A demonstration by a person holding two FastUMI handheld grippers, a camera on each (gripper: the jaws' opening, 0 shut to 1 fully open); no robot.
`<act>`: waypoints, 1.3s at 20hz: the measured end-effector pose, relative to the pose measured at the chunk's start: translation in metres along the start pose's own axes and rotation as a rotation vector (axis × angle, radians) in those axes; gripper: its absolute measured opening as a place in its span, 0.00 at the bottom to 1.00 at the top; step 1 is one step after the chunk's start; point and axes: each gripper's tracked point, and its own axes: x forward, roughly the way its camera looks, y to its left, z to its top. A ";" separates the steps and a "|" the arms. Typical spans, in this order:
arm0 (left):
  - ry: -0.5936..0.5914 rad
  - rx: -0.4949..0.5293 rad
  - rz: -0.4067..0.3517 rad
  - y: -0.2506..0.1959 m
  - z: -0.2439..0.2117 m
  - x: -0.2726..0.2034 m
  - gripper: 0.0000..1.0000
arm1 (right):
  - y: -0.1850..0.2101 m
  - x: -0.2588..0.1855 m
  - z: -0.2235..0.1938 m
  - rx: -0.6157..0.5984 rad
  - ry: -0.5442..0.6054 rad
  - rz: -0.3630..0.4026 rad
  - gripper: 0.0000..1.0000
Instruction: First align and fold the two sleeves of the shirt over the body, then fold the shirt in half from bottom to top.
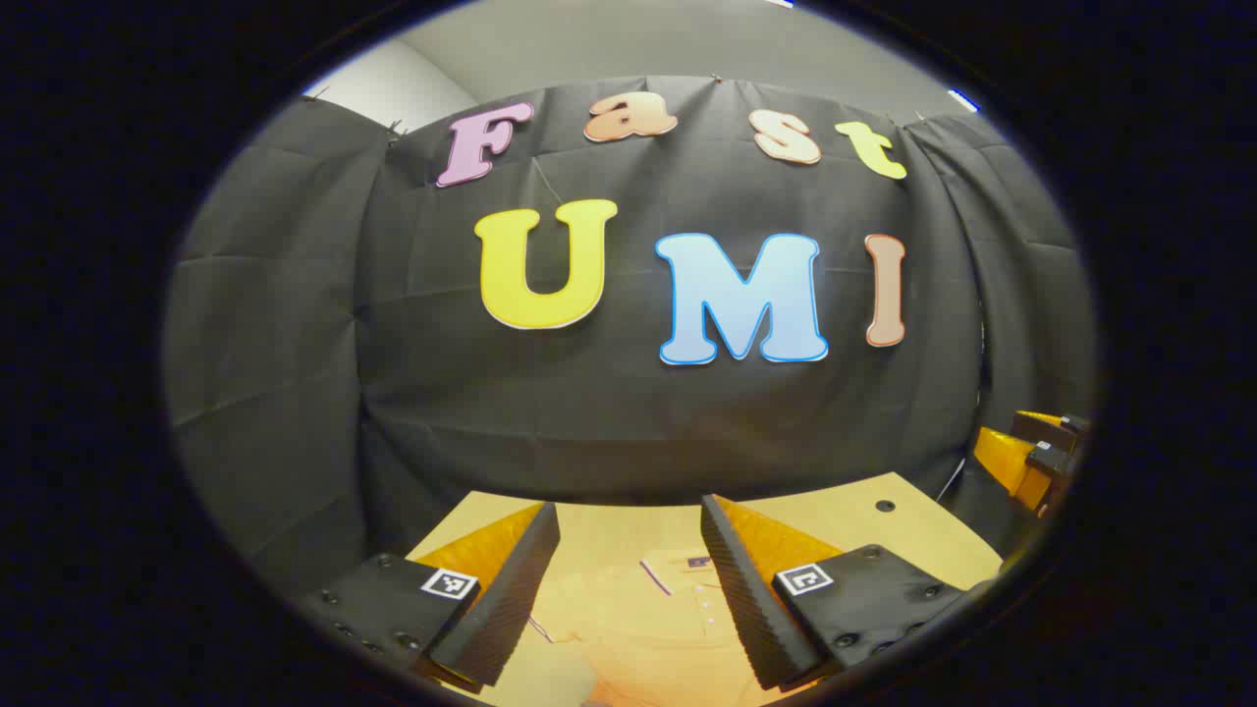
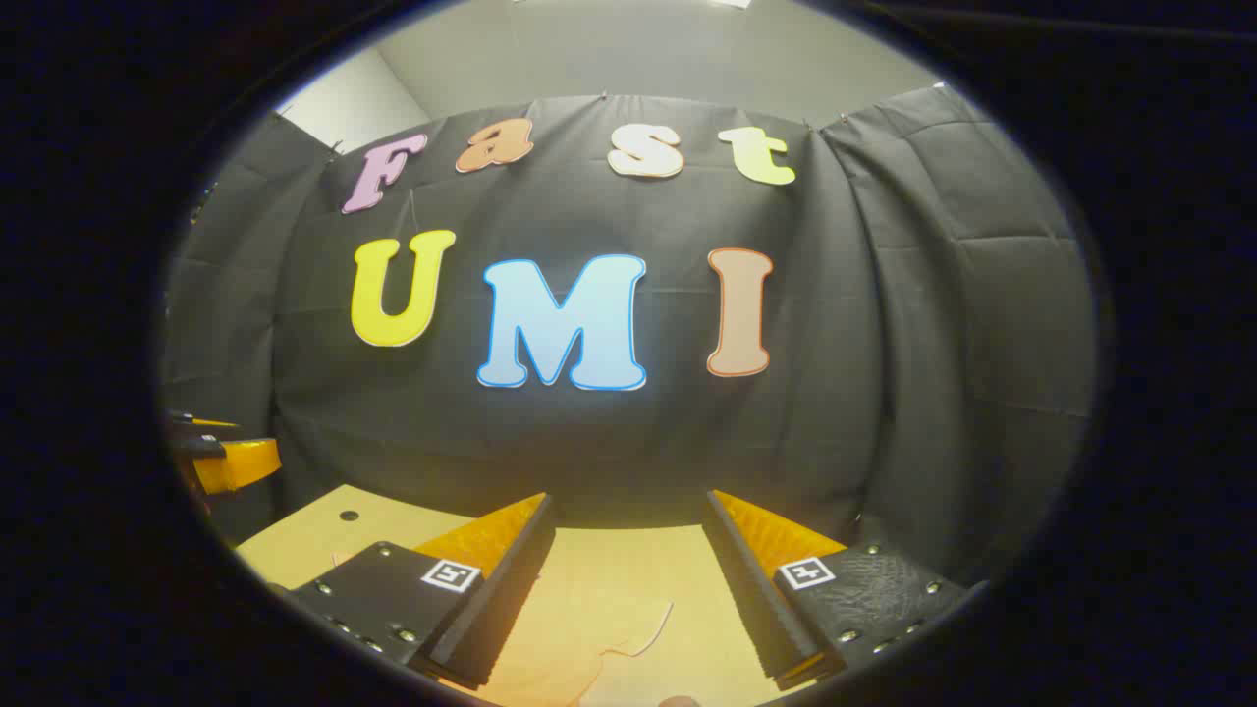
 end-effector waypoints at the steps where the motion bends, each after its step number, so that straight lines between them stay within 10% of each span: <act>1: 0.001 -0.002 0.005 0.001 0.000 0.001 0.96 | 0.000 0.001 -0.001 0.005 0.008 0.004 0.95; 26: 0.006 -0.009 0.101 0.020 0.001 -0.006 0.95 | 0.003 0.114 -0.116 0.010 0.315 0.107 0.95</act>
